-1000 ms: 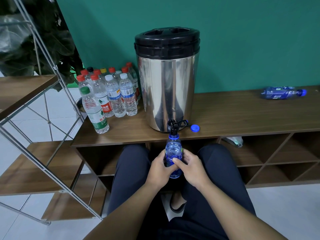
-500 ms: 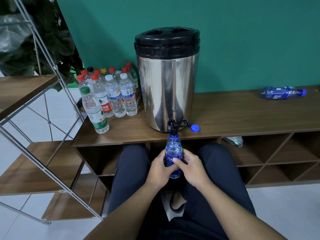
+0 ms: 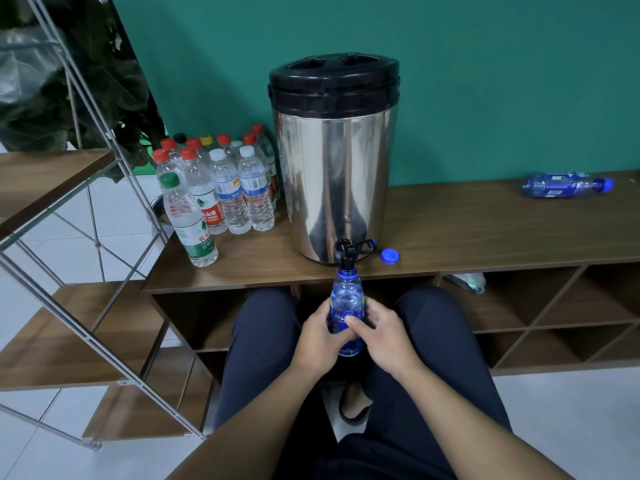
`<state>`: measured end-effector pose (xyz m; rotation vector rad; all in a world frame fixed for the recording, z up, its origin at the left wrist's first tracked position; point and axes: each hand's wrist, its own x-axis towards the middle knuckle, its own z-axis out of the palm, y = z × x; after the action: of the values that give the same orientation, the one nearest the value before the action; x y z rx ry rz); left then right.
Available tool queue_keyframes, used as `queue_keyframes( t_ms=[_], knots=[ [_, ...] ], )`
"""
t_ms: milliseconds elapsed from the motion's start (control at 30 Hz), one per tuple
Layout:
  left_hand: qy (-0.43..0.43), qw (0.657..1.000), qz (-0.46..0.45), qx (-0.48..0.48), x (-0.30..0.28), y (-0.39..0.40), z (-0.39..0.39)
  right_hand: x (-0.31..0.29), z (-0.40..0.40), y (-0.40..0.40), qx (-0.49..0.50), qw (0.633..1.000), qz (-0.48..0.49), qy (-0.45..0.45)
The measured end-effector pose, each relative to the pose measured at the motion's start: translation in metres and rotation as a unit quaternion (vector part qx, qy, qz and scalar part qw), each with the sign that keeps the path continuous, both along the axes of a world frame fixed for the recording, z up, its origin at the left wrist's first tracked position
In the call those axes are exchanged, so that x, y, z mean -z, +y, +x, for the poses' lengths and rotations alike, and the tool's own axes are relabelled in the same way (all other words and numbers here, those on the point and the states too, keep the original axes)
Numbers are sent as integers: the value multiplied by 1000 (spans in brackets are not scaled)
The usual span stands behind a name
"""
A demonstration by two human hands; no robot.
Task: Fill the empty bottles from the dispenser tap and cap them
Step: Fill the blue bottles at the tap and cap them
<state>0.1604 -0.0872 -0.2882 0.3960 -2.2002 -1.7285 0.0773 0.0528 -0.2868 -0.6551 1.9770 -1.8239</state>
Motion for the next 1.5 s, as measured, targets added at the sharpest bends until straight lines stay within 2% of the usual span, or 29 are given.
queue_keyframes(
  t_ms=[1500],
  knots=[
    [1,1000,-9,-2,0,0,1,-2,1,0,2,1000,3,3]
  ],
)
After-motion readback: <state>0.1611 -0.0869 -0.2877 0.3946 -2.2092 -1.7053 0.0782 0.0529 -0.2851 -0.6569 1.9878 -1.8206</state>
